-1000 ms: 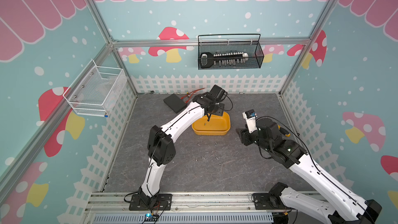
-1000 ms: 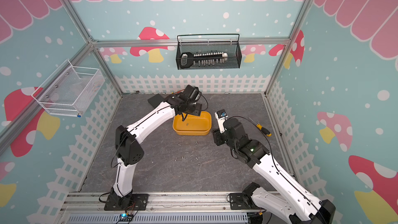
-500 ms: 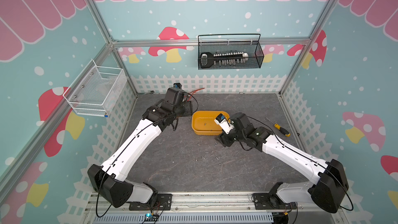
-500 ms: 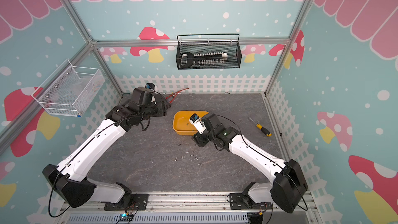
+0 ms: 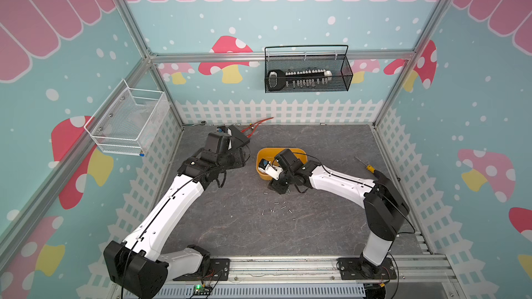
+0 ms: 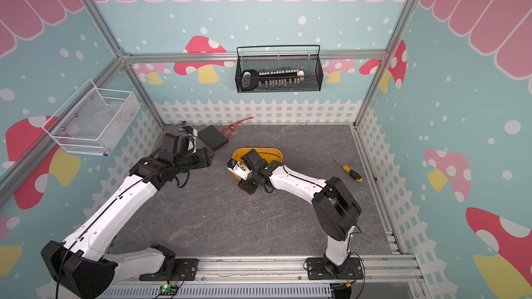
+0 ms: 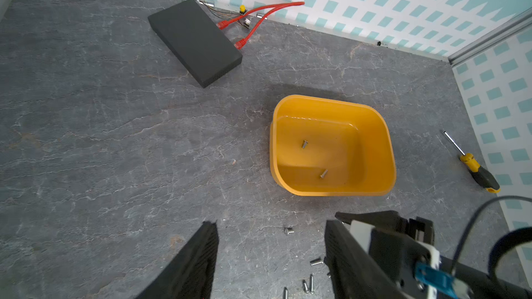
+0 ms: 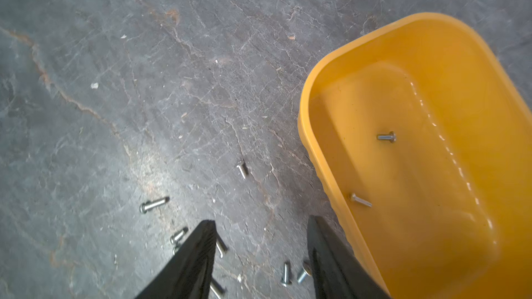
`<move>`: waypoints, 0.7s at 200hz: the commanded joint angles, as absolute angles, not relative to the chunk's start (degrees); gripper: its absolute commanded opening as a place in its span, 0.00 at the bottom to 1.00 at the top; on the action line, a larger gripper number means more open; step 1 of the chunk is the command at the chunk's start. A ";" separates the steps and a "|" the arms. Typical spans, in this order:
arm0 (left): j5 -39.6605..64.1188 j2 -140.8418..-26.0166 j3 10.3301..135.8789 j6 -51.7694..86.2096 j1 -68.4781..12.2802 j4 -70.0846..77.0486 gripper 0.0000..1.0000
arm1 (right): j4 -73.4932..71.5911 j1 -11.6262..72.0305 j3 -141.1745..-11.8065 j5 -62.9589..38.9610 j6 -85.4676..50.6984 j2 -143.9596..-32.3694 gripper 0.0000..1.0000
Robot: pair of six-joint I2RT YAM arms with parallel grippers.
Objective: Put the screws on the desktop into the storage box
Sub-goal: Place the screw in the storage box, then pick up the screw from the center of the board.
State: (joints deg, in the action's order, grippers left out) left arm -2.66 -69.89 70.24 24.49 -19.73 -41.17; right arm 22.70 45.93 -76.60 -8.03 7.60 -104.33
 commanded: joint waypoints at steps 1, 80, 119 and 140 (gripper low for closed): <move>-0.20 -67.33 69.33 24.77 -17.65 -39.42 0.58 | 23.81 46.72 -79.35 -8.36 9.39 -106.10 0.52; 1.21 -67.05 67.09 23.63 -15.40 -38.33 0.58 | 25.52 47.91 -81.51 -11.97 10.77 -113.43 0.45; 1.46 -67.33 65.89 23.40 -15.18 -37.39 0.58 | 25.57 47.99 -82.00 -12.11 10.83 -115.94 0.46; 1.45 -67.26 65.49 23.14 -15.03 -37.35 0.58 | 25.51 48.03 -82.10 -12.58 10.73 -116.92 0.46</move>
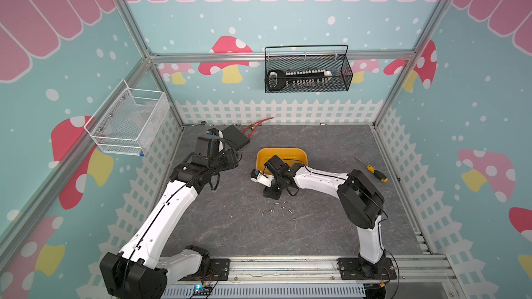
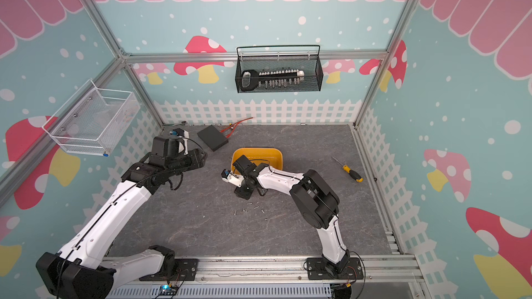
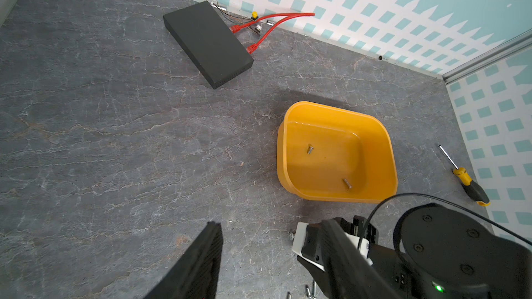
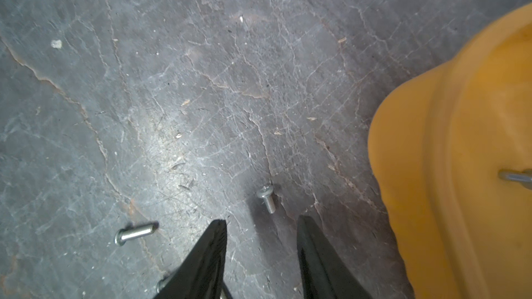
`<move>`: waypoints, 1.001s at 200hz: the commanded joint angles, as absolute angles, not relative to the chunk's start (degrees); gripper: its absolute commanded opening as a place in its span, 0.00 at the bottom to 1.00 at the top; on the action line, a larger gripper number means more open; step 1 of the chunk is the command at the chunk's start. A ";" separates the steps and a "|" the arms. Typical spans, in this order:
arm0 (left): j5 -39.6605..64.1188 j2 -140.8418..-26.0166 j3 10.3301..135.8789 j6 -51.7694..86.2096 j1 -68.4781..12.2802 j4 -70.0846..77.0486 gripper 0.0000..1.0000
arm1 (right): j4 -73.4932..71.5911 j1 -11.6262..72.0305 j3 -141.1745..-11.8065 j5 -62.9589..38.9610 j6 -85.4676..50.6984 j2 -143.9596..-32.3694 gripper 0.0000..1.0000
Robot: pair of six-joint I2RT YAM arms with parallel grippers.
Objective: Put the screws on the desktop into the storage box
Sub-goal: Pick up the screw from the center of the board.
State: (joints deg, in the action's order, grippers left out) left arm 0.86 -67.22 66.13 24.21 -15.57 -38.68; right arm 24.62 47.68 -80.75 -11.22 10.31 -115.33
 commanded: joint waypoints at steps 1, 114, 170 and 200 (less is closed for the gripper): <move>1.43 -67.25 65.48 23.13 -15.03 -37.35 0.58 | 25.54 47.97 -82.09 -12.58 10.77 -116.95 0.46; 2.11 -67.26 64.52 22.68 -14.52 -36.73 0.58 | 25.50 48.07 -84.77 -11.20 10.88 -121.22 0.38; 2.39 -67.24 64.69 22.63 -14.41 -36.65 0.58 | 25.48 48.25 -83.40 -10.65 10.85 -121.72 0.34; 2.80 -67.24 64.42 22.52 -14.36 -36.43 0.57 | 25.50 48.22 -83.40 -10.55 10.90 -121.84 0.31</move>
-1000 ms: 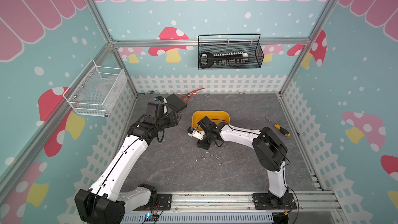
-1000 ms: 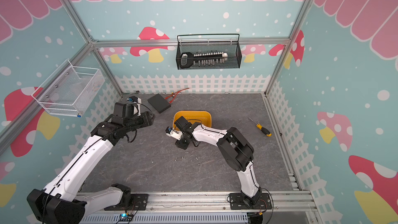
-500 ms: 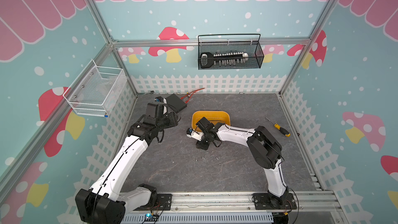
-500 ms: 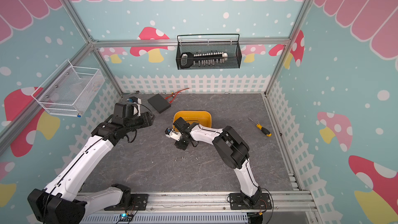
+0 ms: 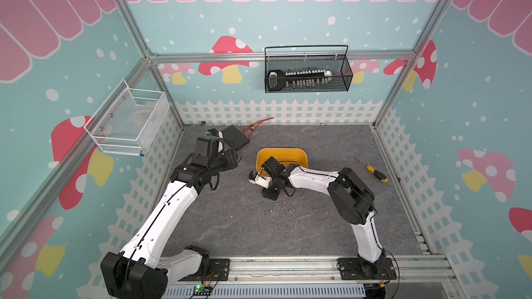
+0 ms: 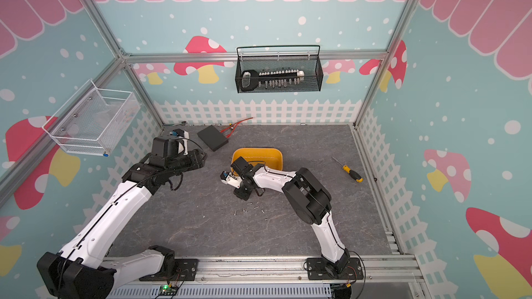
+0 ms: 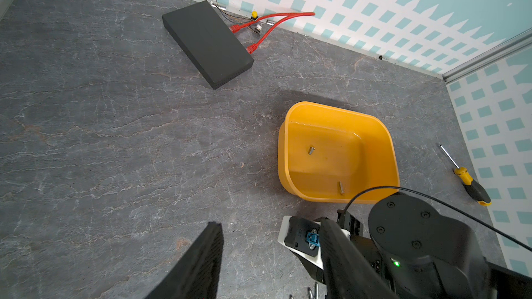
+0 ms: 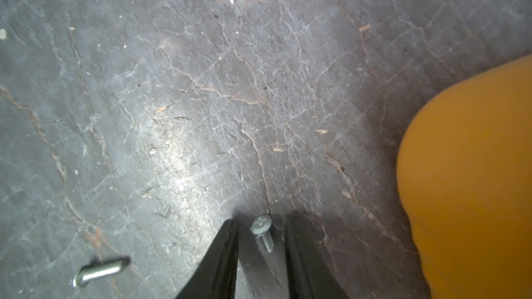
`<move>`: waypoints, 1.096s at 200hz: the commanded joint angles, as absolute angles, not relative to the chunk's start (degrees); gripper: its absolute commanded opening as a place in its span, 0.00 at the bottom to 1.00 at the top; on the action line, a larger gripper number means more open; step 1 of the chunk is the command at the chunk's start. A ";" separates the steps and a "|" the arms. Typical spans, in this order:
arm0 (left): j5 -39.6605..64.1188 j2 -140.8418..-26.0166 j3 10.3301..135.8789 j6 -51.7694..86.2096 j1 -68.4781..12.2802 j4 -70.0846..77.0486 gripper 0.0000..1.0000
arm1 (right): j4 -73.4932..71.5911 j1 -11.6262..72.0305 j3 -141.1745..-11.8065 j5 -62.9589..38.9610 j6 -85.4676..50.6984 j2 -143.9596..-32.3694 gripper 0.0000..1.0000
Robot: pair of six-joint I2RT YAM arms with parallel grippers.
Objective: Put the screws on the desktop into the storage box
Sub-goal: Pick up the screw from the center of the board.
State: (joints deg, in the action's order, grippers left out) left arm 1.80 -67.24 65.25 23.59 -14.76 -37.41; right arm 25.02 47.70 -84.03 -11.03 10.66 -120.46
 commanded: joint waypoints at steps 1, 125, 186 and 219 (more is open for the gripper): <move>2.81 -67.24 64.42 22.55 -14.39 -36.36 0.57 | 25.49 48.23 -83.40 -10.55 10.90 -121.87 0.31; 3.17 -67.15 64.29 22.43 -14.41 -36.21 0.56 | 25.50 48.38 -83.34 -10.14 8.77 -121.44 0.07; 3.27 -66.46 64.07 22.59 -14.37 -36.29 0.56 | 25.40 48.60 -82.75 -8.71 4.99 -113.87 0.00; 3.35 -66.03 63.81 22.68 -14.41 -36.27 0.55 | 25.95 48.80 -82.09 -8.15 3.55 -107.76 0.00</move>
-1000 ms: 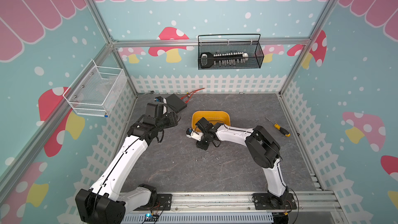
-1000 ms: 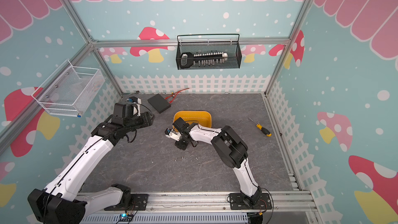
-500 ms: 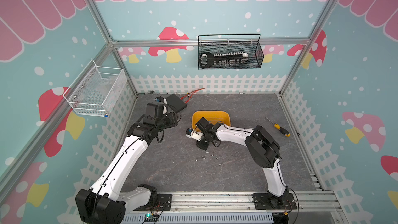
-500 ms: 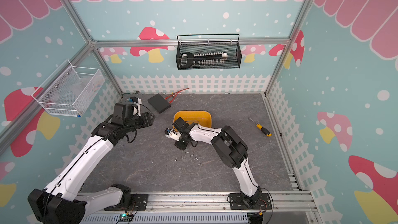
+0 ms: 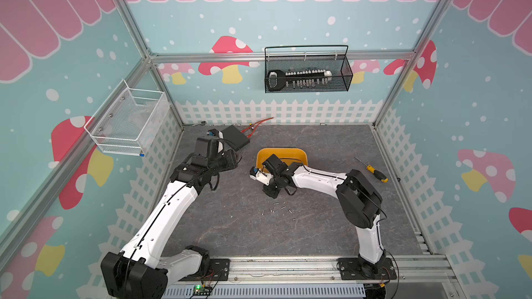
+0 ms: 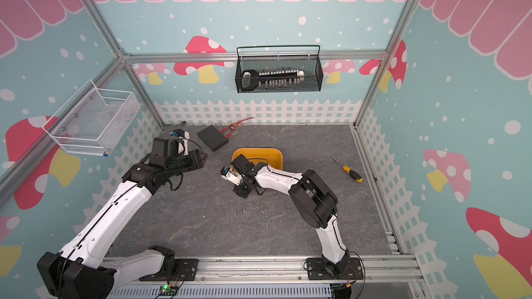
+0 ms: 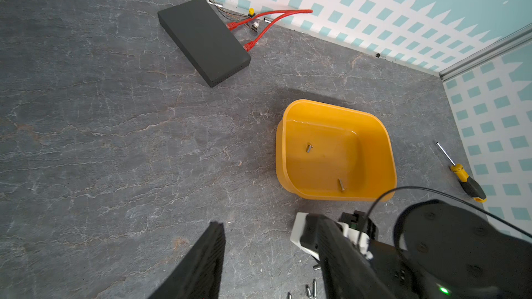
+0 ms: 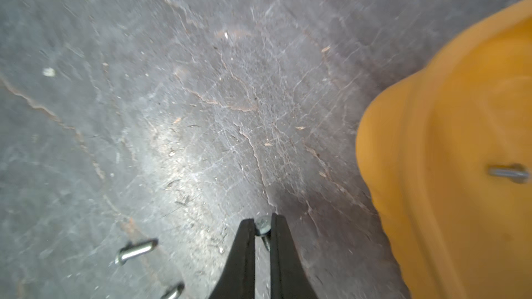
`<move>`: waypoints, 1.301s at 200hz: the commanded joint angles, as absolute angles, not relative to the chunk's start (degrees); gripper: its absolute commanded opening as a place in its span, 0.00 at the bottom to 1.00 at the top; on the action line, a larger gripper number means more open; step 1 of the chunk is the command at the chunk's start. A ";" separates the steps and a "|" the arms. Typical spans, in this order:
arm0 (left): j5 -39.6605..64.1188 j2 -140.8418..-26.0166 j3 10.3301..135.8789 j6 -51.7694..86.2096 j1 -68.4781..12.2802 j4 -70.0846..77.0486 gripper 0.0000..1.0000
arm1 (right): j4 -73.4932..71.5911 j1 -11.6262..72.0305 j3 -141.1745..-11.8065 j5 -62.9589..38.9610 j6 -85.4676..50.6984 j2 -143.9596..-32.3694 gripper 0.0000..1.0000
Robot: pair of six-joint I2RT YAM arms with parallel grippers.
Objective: Put the screws on the desktop into the storage box
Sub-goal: Pick up the screw from the center of the board, then place the screw in the storage box.
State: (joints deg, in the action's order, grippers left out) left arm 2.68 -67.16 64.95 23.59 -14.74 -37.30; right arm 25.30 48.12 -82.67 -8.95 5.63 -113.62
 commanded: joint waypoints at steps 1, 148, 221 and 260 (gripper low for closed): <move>3.39 -66.02 63.81 22.68 -14.41 -36.28 0.55 | 25.94 48.83 -82.14 -8.16 3.53 -107.40 0.00; 5.13 -66.16 63.53 22.72 -14.41 -36.15 0.55 | 39.71 38.67 -111.39 -0.48 0.89 -121.59 0.00; 5.49 -66.58 63.02 22.46 -14.41 -35.55 0.55 | 41.11 34.14 -113.97 -1.19 0.82 -129.36 0.00; 5.38 -66.93 63.35 22.10 -14.41 -35.38 0.55 | 41.31 33.17 -115.98 -1.51 1.75 -133.16 0.00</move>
State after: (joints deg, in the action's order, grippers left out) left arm 4.78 -67.05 63.64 23.55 -14.74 -36.47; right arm 40.07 33.65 -114.04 -0.95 1.43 -130.85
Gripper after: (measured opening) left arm 0.547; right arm 0.110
